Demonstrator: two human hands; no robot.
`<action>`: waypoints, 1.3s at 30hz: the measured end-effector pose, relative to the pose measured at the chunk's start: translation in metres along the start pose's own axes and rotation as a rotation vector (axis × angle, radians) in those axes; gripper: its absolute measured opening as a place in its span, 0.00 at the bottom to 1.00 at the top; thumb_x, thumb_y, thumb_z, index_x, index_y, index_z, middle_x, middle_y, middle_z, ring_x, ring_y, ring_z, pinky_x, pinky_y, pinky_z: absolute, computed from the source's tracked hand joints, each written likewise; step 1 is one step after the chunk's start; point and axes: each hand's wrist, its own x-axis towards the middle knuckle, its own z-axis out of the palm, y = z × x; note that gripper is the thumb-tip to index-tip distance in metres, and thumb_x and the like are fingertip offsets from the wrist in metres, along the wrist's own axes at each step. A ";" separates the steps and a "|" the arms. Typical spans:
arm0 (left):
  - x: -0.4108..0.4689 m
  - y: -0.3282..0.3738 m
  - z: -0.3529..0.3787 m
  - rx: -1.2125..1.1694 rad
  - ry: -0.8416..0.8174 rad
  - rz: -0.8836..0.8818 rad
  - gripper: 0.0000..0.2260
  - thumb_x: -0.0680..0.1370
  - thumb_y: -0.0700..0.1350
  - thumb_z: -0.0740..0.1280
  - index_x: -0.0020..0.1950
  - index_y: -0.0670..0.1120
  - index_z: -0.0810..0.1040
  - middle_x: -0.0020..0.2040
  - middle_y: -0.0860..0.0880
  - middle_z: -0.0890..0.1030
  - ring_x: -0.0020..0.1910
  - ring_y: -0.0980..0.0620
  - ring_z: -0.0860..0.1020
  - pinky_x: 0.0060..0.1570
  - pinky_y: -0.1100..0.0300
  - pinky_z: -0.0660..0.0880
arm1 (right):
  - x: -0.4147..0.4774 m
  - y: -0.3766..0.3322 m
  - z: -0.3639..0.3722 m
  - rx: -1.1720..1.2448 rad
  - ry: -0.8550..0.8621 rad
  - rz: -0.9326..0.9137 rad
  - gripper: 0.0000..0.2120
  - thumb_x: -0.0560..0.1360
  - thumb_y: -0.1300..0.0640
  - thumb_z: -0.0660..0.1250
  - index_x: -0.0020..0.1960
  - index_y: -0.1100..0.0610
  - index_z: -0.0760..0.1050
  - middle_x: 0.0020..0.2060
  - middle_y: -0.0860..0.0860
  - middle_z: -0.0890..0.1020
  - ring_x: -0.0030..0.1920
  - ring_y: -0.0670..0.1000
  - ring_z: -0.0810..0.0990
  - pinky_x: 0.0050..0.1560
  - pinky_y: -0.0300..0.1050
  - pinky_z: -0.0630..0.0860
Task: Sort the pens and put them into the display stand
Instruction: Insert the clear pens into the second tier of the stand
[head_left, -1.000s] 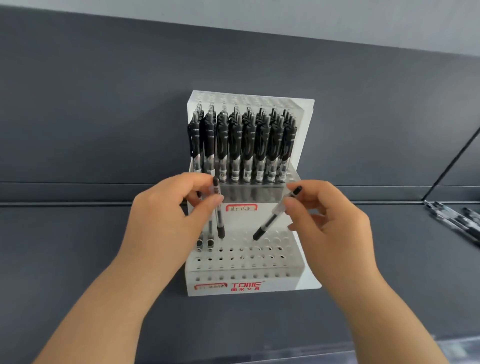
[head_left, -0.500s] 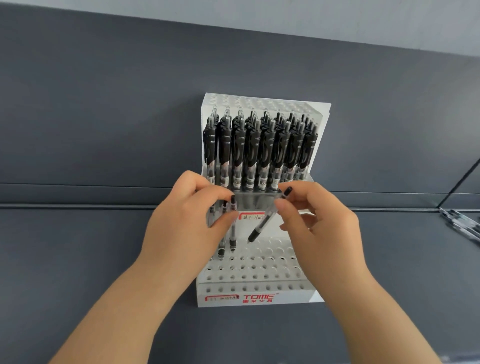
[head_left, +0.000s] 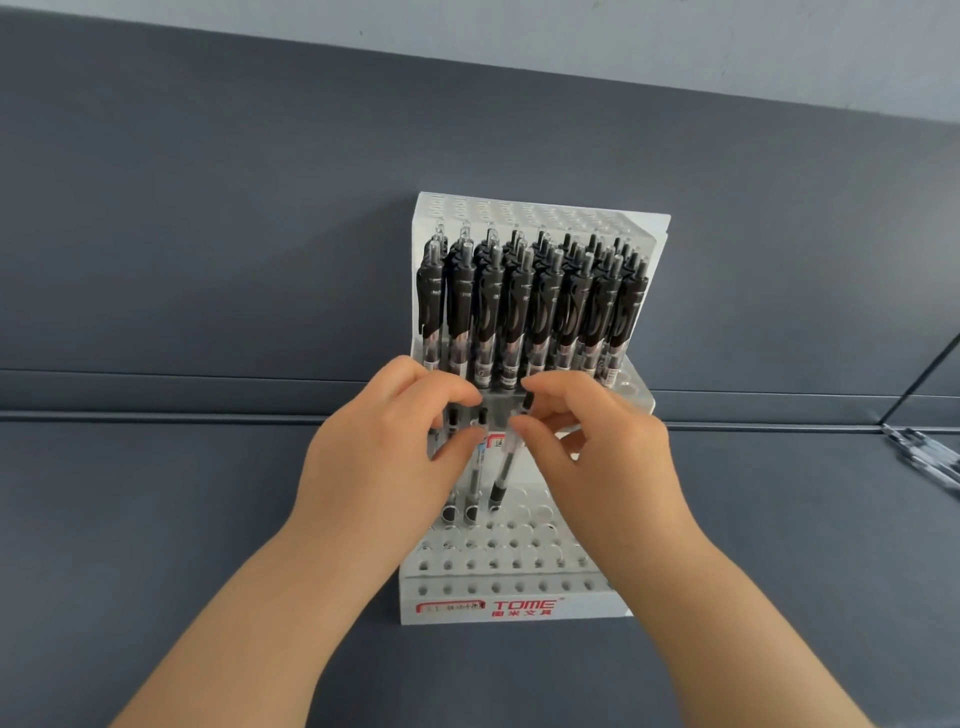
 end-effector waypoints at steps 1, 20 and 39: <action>-0.001 0.000 -0.001 0.002 0.000 -0.003 0.09 0.69 0.52 0.68 0.48 0.55 0.79 0.37 0.58 0.68 0.29 0.58 0.69 0.26 0.66 0.67 | 0.000 0.001 0.002 0.002 -0.010 0.003 0.12 0.72 0.61 0.71 0.55 0.55 0.78 0.38 0.46 0.80 0.44 0.40 0.76 0.43 0.29 0.73; -0.027 0.041 0.027 0.134 -0.125 0.225 0.06 0.72 0.49 0.71 0.48 0.51 0.80 0.35 0.56 0.77 0.31 0.55 0.76 0.23 0.61 0.72 | -0.035 0.029 -0.026 -0.332 0.003 -0.059 0.09 0.71 0.52 0.71 0.50 0.52 0.79 0.41 0.44 0.82 0.40 0.47 0.81 0.34 0.40 0.76; -0.057 0.252 0.168 0.247 -0.152 0.159 0.12 0.70 0.47 0.73 0.51 0.47 0.81 0.41 0.52 0.82 0.38 0.49 0.81 0.31 0.55 0.78 | -0.117 0.178 -0.225 -0.366 -0.134 -0.001 0.11 0.73 0.53 0.70 0.54 0.55 0.78 0.47 0.47 0.81 0.49 0.51 0.80 0.38 0.43 0.78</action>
